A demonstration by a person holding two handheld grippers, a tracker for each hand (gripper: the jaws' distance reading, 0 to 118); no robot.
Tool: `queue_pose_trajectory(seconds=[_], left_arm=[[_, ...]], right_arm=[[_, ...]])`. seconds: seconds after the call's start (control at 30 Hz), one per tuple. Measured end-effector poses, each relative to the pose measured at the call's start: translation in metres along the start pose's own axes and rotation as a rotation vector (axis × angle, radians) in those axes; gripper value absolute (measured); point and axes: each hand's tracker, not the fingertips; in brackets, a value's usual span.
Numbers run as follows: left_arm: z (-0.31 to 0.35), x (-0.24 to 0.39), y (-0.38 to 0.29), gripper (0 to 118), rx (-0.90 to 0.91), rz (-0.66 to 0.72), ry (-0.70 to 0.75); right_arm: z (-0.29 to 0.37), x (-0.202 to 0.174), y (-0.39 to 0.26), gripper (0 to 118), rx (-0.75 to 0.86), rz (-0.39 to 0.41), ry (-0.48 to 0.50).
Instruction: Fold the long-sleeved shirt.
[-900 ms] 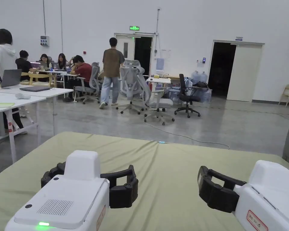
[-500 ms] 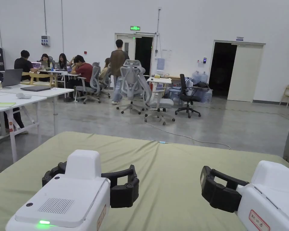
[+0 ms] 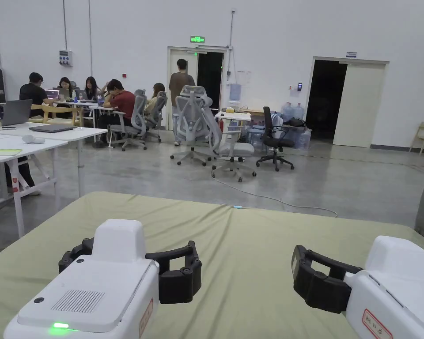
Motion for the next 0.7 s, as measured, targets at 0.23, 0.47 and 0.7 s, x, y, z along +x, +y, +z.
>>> queue_pose_trajectory(seconds=[0.23, 0.47, 0.7], left_arm=[[-0.0004, -0.0016, -0.0003, 118, -0.001, 0.004, 0.002], [-0.0013, 0.0, 0.0001, 118, 0.001, -0.002, -0.004], [-0.001, 0.0001, 0.001, 118, 0.003, 0.002, -0.005]], right_arm=[[0.0001, 0.0037, 0.0004, 118, 0.0, -0.009, -0.005], [-0.0002, 0.0016, 0.0018, 118, 0.003, 0.002, -0.001], [-0.0003, 0.003, 0.0017, 118, 0.0, -0.002, 0.003]])
